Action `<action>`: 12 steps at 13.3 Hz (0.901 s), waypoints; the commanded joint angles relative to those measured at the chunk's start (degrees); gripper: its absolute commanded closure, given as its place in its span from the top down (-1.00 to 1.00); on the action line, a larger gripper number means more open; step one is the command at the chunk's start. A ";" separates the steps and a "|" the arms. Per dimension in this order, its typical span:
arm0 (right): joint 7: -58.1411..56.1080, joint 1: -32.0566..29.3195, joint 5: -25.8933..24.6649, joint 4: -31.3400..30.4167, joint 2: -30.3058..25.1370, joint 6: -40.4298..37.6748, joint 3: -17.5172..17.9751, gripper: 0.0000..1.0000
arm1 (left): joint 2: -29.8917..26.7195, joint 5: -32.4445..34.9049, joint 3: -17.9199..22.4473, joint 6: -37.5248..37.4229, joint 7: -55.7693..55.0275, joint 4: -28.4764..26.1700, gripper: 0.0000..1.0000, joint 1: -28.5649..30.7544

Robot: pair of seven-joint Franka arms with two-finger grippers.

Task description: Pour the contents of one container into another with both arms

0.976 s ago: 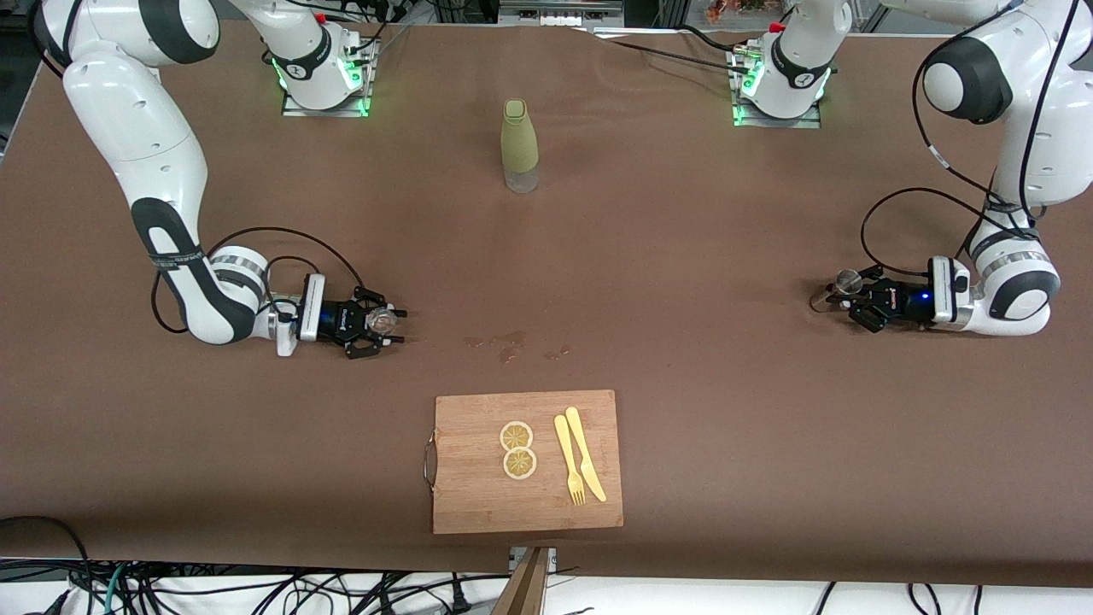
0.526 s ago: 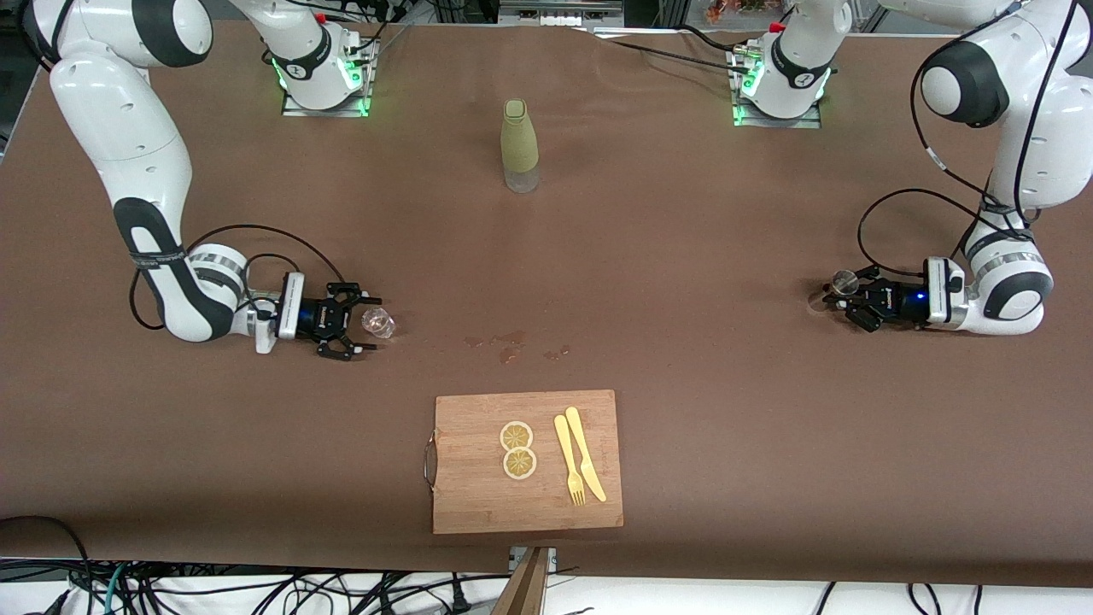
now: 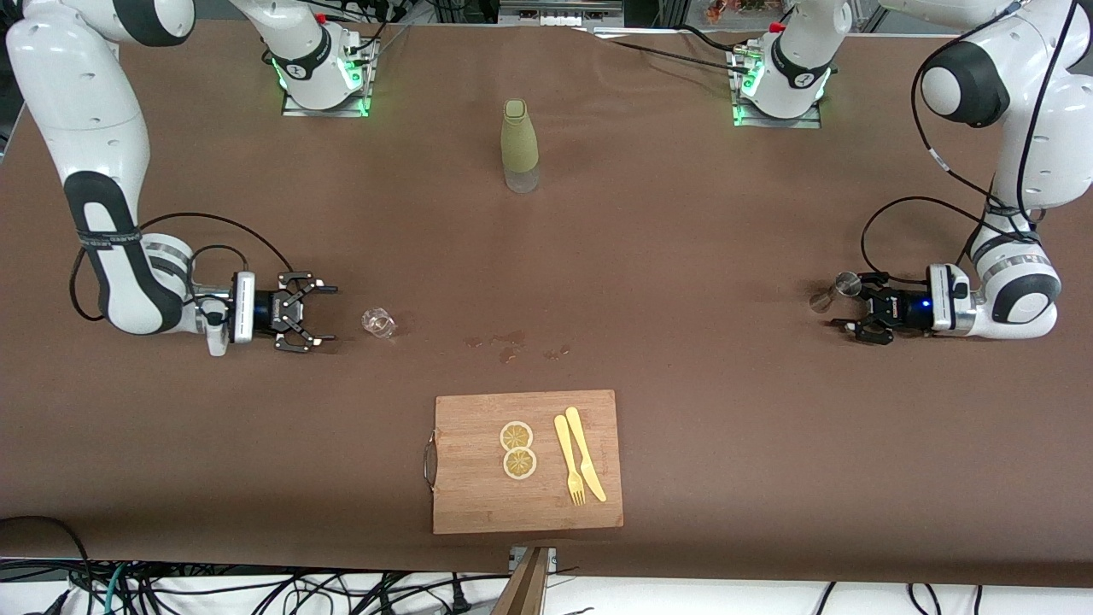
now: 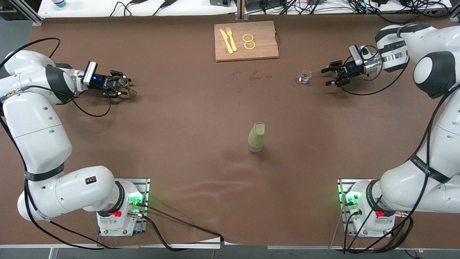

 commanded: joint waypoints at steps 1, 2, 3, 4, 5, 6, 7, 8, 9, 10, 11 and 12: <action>11.85 -0.06 -4.98 -0.37 -4.02 -0.93 -0.76 1.00 | -0.78 2.00 2.30 -0.02 -8.20 6.66 1.00 -0.41; 16.86 -0.06 -7.70 -0.19 -6.12 -0.93 -0.94 1.00 | -1.39 2.70 3.01 -0.02 -13.12 8.94 1.00 -0.41; 22.04 -0.06 -11.38 -0.19 -8.58 -1.01 -1.47 1.00 | -2.35 5.93 3.28 -0.02 -18.13 11.40 1.00 -0.68; 26.97 -0.06 -14.72 -0.28 -10.69 -1.62 -1.65 1.00 | -4.02 9.00 3.28 -0.11 -23.92 12.82 1.00 -0.77; 32.33 -0.06 -17.89 -0.19 -12.54 -2.41 -1.73 1.00 | -5.69 11.38 3.36 -0.11 -29.72 13.18 1.00 -1.03; 37.51 -0.06 -20.88 -0.19 -14.91 -2.68 -1.65 1.00 | -7.18 12.97 3.37 -0.20 -36.57 13.88 1.00 -1.29; 42.96 0.38 -23.87 -0.19 -17.28 -2.86 -1.73 1.00 | -8.76 14.73 3.45 -0.37 -43.68 14.93 1.00 -2.08; 49.10 0.64 -27.99 -0.02 -20.00 -2.86 -1.65 1.00 | -10.87 17.18 3.37 -0.37 -51.67 15.72 1.00 -3.13; 56.56 1.51 -31.77 -0.02 -23.16 -2.86 -1.56 1.00 | -13.50 19.12 3.37 -0.46 -60.63 15.91 1.00 -4.44; 63.60 2.92 -36.33 0.07 -26.24 -2.86 -1.47 1.00 | -16.14 21.06 3.37 -0.46 -69.51 15.91 1.00 -6.20; 68.98 3.36 -40.47 -0.01 -28.96 -3.12 -1.30 1.00 | -18.34 22.38 3.28 -0.46 -77.34 15.91 1.00 -7.43; 73.73 3.80 -43.73 -0.10 -31.08 -3.56 -0.95 1.00 | -20.54 23.79 3.19 -0.46 -84.64 15.82 1.00 -8.92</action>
